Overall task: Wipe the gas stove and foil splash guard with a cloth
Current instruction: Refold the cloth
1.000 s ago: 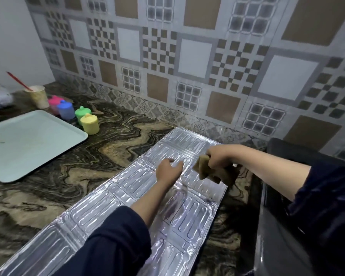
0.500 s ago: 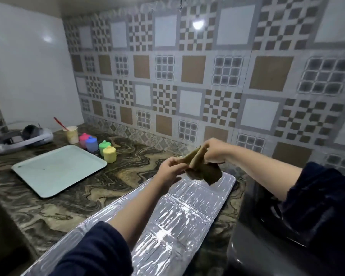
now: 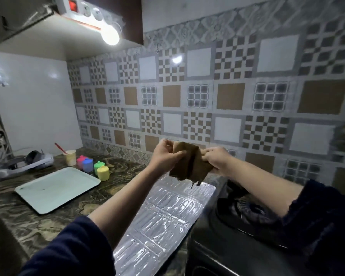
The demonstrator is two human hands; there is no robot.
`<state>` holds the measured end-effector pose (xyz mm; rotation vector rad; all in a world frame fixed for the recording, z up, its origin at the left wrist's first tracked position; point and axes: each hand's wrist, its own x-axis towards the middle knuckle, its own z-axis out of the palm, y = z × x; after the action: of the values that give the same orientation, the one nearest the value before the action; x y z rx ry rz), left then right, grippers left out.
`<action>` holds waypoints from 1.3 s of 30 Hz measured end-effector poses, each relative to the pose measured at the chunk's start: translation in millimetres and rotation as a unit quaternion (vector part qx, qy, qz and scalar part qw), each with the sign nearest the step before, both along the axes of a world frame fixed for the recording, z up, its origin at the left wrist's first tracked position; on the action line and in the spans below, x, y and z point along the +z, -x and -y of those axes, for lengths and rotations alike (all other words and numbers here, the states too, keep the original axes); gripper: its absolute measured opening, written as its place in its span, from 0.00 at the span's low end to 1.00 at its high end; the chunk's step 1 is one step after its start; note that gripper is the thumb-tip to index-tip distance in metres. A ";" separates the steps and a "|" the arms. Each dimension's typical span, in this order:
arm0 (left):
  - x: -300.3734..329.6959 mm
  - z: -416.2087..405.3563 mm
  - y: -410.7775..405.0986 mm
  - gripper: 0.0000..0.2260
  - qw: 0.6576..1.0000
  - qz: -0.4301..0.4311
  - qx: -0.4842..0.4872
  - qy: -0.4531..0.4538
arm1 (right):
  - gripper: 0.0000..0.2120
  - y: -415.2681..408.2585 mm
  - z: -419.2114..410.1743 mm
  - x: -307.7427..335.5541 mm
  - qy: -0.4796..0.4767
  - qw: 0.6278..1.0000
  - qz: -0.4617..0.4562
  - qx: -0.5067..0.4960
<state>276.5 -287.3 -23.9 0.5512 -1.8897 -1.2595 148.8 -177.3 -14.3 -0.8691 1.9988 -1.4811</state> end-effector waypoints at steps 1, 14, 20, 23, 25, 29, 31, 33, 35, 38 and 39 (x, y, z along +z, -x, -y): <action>3.7 -8.0 3.5 0.14 1.000 0.009 0.014 0.016 | 0.12 6.9 -13.1 -2.3 0.002 0.998 -0.039 -0.038; 29.0 -163.9 97.1 0.09 0.997 0.047 -0.052 0.035 | 0.03 76.7 -217.5 -1.0 -0.005 0.929 -0.340 -0.147; 33.3 -246.2 165.0 0.10 0.985 0.085 -0.145 -0.034 | 0.08 90.0 -277.1 -0.4 0.022 0.984 -0.160 -0.071; 29.2 -268.7 194.4 0.07 0.979 0.077 -0.177 -0.065 | 0.09 109.8 -301.1 -0.9 0.034 0.974 -0.167 -0.153; 29.2 -277.8 210.6 0.07 0.976 0.073 -0.194 -0.060 | 0.10 132.9 -310.1 -1.8 0.014 0.958 -0.195 -0.209; 31.4 -284.0 256.7 0.08 0.981 0.087 -0.162 0.068 | 0.06 186.7 -326.9 7.2 -0.014 0.911 -0.314 -0.266; 28.9 -281.1 268.8 0.08 0.967 0.099 -0.127 0.196 | 0.09 199.5 -333.5 10.5 0.014 0.891 -0.390 -0.232; 26.8 -274.6 287.7 0.06 0.937 0.105 -0.090 0.321 | 0.09 222.4 -339.6 12.4 0.021 0.857 -0.476 -0.194; 26.3 -266.7 303.7 0.05 0.907 0.116 -0.064 0.400 | 0.09 246.0 -346.0 11.4 -0.025 0.816 -0.556 -0.155; 24.4 -257.5 331.8 0.07 0.866 0.124 -0.043 0.482 | 0.09 281.0 -350.9 5.7 -0.123 0.717 -0.679 -0.102; 23.5 -254.8 338.3 0.09 0.849 0.127 -0.041 0.511 | 0.08 287.9 -351.9 4.2 -0.143 0.692 -0.701 -0.095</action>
<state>-61.9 -32.5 -0.4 0.0437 -2.4695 -0.0763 -139.1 174.6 -10.1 -2.0415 3.2539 -0.2940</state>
